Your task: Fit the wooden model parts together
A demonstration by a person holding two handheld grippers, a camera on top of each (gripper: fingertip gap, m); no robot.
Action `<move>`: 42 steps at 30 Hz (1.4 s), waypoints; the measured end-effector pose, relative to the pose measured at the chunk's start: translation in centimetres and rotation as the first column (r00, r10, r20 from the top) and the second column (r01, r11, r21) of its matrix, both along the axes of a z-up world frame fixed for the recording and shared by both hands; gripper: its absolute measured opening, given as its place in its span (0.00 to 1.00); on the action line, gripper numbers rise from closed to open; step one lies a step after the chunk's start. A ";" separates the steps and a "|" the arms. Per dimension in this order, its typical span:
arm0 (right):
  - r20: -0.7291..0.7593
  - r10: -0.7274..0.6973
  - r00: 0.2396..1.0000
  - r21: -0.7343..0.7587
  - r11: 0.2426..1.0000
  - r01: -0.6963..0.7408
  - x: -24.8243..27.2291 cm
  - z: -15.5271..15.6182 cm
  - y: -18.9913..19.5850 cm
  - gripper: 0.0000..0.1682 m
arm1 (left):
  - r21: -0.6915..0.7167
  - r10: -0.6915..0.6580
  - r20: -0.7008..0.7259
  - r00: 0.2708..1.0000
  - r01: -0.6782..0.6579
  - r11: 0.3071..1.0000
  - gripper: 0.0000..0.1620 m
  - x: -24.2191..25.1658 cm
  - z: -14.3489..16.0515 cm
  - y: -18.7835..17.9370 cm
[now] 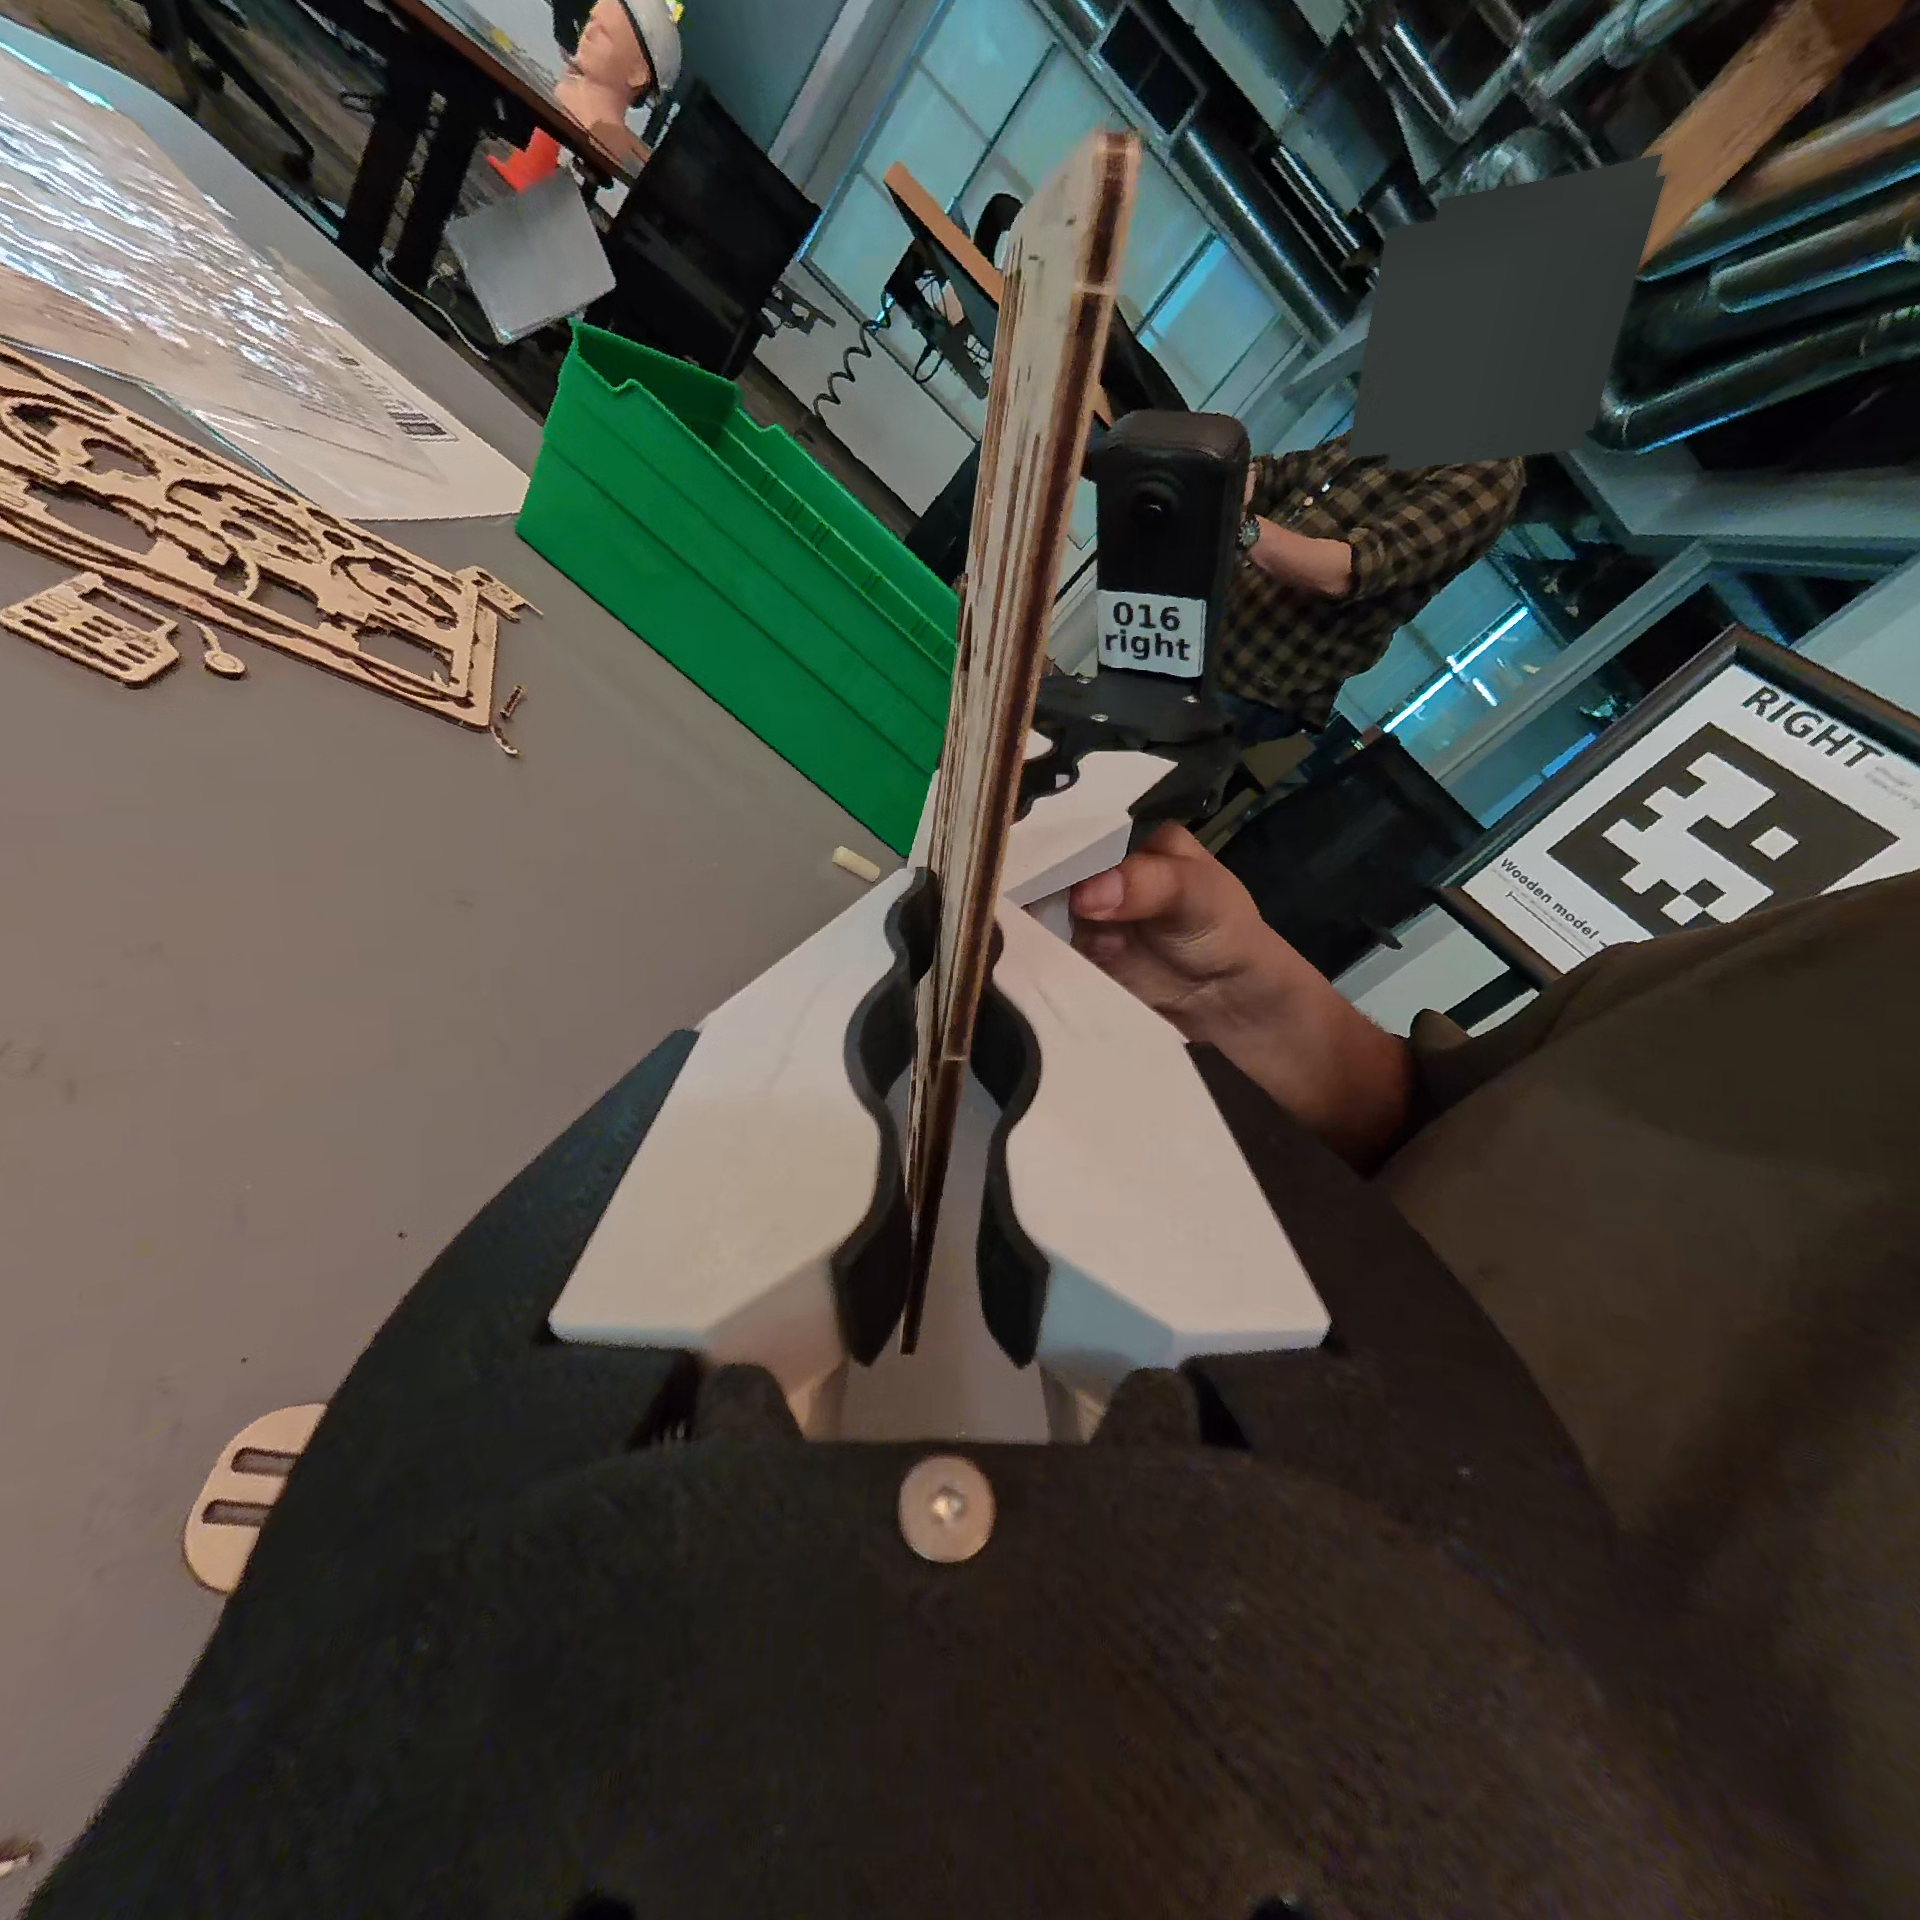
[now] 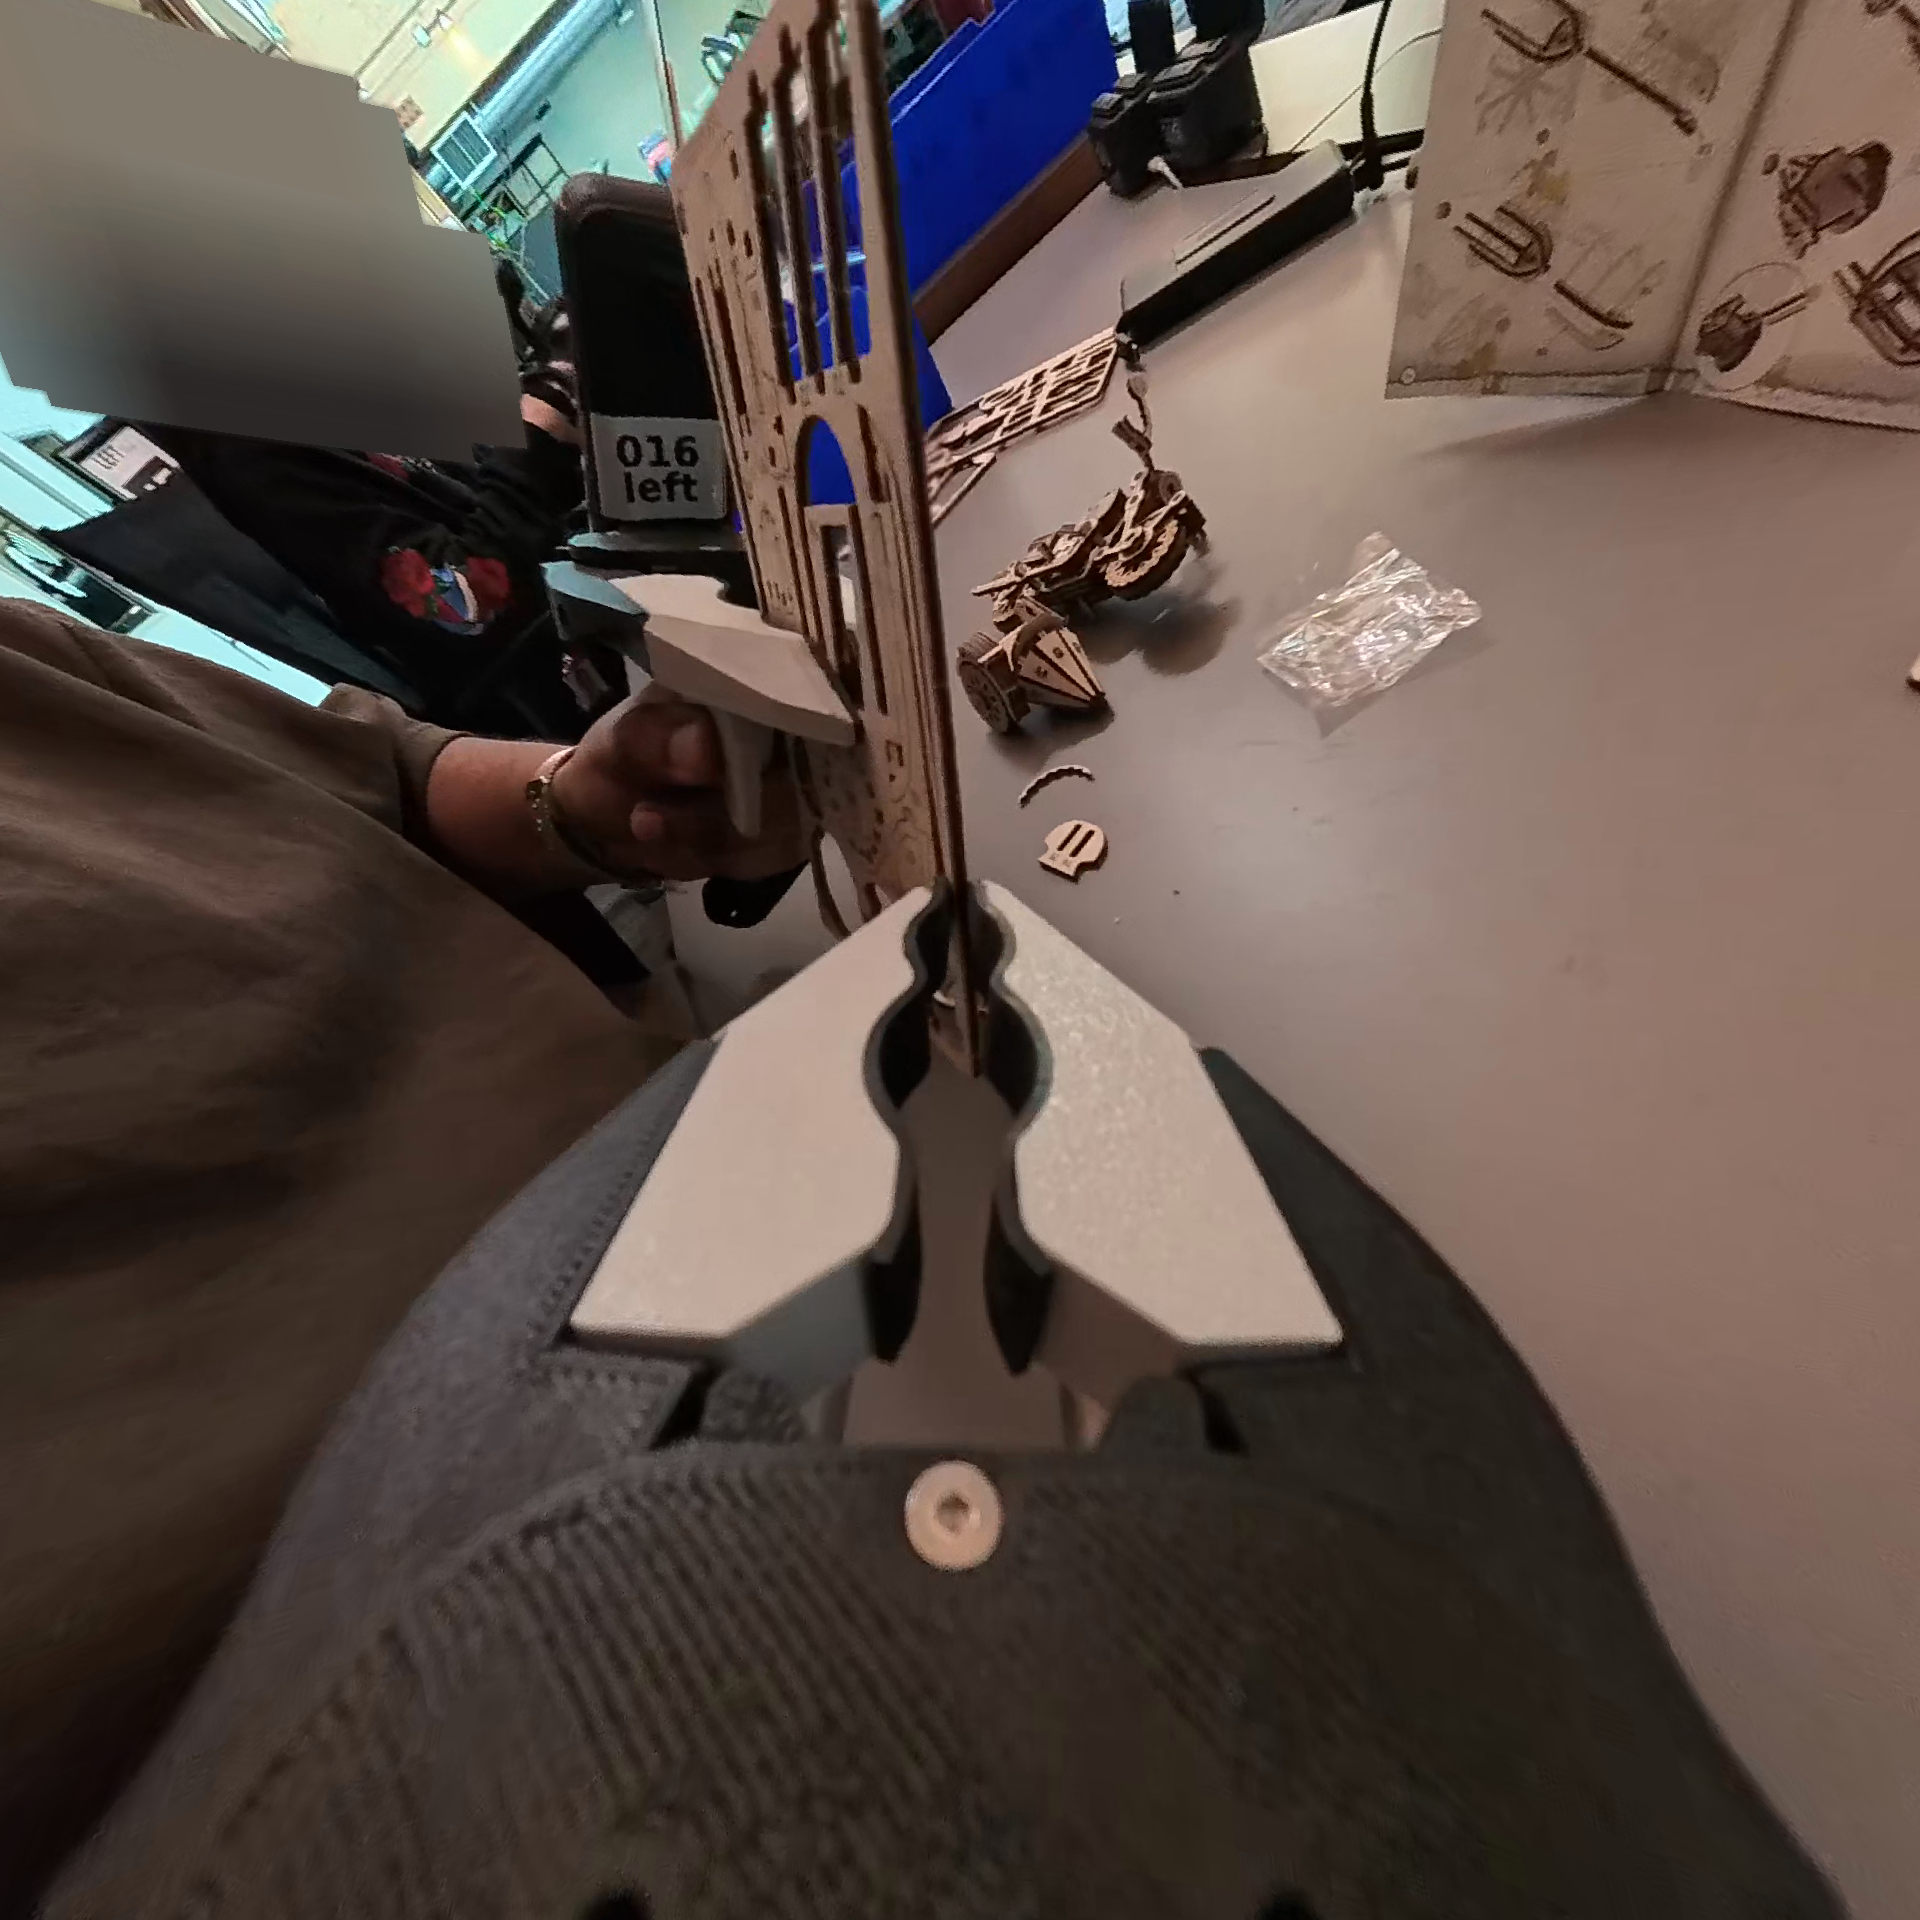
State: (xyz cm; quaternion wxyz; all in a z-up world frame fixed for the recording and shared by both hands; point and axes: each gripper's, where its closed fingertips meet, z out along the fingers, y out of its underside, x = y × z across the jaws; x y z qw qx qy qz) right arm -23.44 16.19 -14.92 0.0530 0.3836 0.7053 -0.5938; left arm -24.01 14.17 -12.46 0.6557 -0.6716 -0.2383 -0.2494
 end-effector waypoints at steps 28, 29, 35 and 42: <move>-0.078 -0.050 0.996 0.016 0.999 0.051 -0.6 1.1 0.3 0.01 | -0.018 0.014 -0.035 0.999 -0.015 1.000 0.01 0.2 0.2 0.1; -0.086 -0.060 0.995 0.044 0.997 0.064 -0.7 0.8 0.3 0.01 | -0.032 0.019 -0.050 0.999 -0.021 0.999 0.01 0.3 0.1 0.2; -0.092 -0.090 0.992 0.123 0.987 0.101 -0.9 0.0 0.3 0.01 | -0.066 0.038 -0.080 0.996 -0.044 0.997 0.02 0.4 -0.4 0.4; -0.205 -0.103 0.973 0.084 0.989 0.122 -1.6 1.7 -0.2 0.02 | 0.002 0.039 -0.017 0.999 -0.039 0.999 0.01 -1.0 0.7 -0.4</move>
